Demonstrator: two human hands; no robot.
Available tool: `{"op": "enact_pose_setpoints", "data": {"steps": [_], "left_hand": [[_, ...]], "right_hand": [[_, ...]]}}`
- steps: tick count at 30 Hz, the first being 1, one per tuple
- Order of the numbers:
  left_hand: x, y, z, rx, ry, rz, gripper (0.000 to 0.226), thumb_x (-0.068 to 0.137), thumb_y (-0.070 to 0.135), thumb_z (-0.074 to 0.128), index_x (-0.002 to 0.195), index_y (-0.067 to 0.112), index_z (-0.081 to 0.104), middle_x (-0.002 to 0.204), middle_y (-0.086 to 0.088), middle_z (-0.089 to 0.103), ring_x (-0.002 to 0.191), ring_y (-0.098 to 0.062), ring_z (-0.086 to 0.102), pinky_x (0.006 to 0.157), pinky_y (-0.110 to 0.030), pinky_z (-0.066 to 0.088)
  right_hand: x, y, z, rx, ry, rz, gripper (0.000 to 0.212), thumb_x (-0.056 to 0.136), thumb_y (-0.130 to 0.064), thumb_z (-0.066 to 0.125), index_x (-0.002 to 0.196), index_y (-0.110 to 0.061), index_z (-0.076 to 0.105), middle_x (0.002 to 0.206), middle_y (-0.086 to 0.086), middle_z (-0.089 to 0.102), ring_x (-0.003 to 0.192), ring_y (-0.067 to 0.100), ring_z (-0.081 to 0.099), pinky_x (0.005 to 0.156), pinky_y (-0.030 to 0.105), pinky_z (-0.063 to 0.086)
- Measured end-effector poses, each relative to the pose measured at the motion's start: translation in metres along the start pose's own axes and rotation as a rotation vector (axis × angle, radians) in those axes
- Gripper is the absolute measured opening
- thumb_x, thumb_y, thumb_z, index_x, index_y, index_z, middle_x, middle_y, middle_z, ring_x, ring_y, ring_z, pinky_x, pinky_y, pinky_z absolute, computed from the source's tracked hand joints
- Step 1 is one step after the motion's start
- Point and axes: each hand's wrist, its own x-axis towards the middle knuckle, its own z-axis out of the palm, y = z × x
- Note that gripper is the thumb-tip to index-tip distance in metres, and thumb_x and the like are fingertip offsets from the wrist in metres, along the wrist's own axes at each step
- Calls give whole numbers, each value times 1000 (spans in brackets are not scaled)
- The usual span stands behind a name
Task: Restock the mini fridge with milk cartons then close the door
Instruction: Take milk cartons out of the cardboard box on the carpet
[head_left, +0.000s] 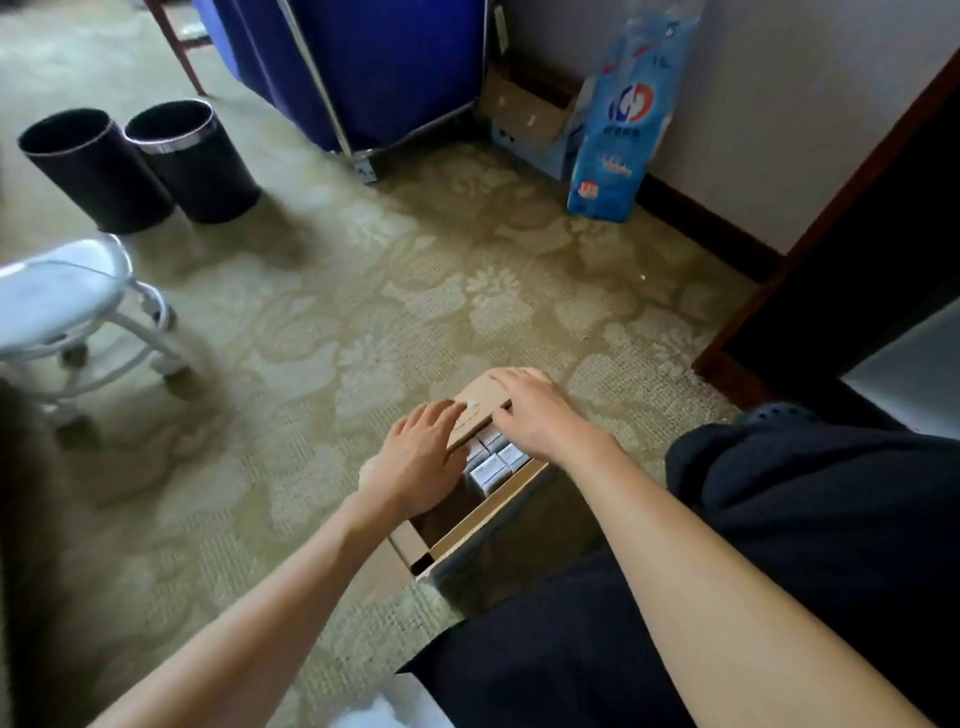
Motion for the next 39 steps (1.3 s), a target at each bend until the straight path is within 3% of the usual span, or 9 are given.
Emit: {"op": "enact_pose_setpoints", "data": {"steps": [3, 9, 18, 24, 28, 33, 36, 39], "left_hand": [[-22, -16, 29, -78, 16, -121, 54, 98, 33, 51, 149, 20, 41, 152, -1, 44, 140, -22, 38, 114, -40, 30], [-41, -32, 73, -92, -16, -159, 51, 95, 33, 56, 143, 16, 48, 142, -2, 49, 128, -23, 45, 107, -41, 39], [-21, -25, 97, 101, -55, 18, 66, 93, 26, 53, 155, 14, 33, 159, -7, 32, 132, -30, 39, 110, -42, 37], [-17, -23, 106, 144, 29, -16, 60, 86, 19, 53, 144, 9, 45, 141, -11, 46, 118, -31, 48, 98, -41, 42], [-22, -17, 106, 103, 102, -165, 40, 82, 17, 59, 122, 14, 57, 126, -7, 53, 110, -29, 49, 91, -39, 40], [-31, -11, 114, 40, 112, -218, 36, 83, 11, 60, 119, 11, 58, 134, -12, 50, 120, -30, 49, 91, -39, 45], [-30, -12, 119, 32, 108, -198, 47, 82, 7, 61, 129, 5, 55, 143, -16, 47, 130, -32, 46, 97, -41, 47], [-24, -14, 118, 30, 128, -167, 45, 81, 5, 62, 126, 2, 57, 135, -16, 53, 123, -32, 52, 98, -41, 49]], "right_hand": [[5, -1, 33, -15, -101, 8, 57, 101, -20, 46, 156, -18, 31, 160, 1, 35, 149, 22, 19, 119, 41, 21], [13, 12, 72, -130, -174, 13, 54, 100, -19, 50, 152, -19, 38, 153, 4, 43, 145, 24, 30, 118, 43, 28], [28, 16, 102, -364, -148, -22, 36, 96, -19, 59, 132, -16, 55, 132, 6, 52, 127, 26, 46, 108, 42, 38], [27, 23, 99, -488, -100, -92, 38, 92, -6, 61, 127, -20, 54, 131, 6, 50, 127, 27, 43, 102, 41, 40], [27, 25, 95, -625, -111, -201, 39, 90, -1, 60, 125, -17, 53, 129, 8, 52, 126, 29, 44, 98, 40, 42], [29, 27, 97, -673, -132, -206, 39, 90, -3, 61, 126, -16, 56, 135, 9, 48, 129, 29, 42, 97, 40, 44], [31, 26, 97, -691, -141, -198, 39, 90, -4, 61, 126, -18, 56, 135, 9, 47, 128, 29, 42, 96, 40, 44], [30, 24, 99, -700, -135, -192, 37, 90, -5, 61, 125, -18, 56, 134, 9, 48, 127, 29, 42, 96, 40, 43]]}}
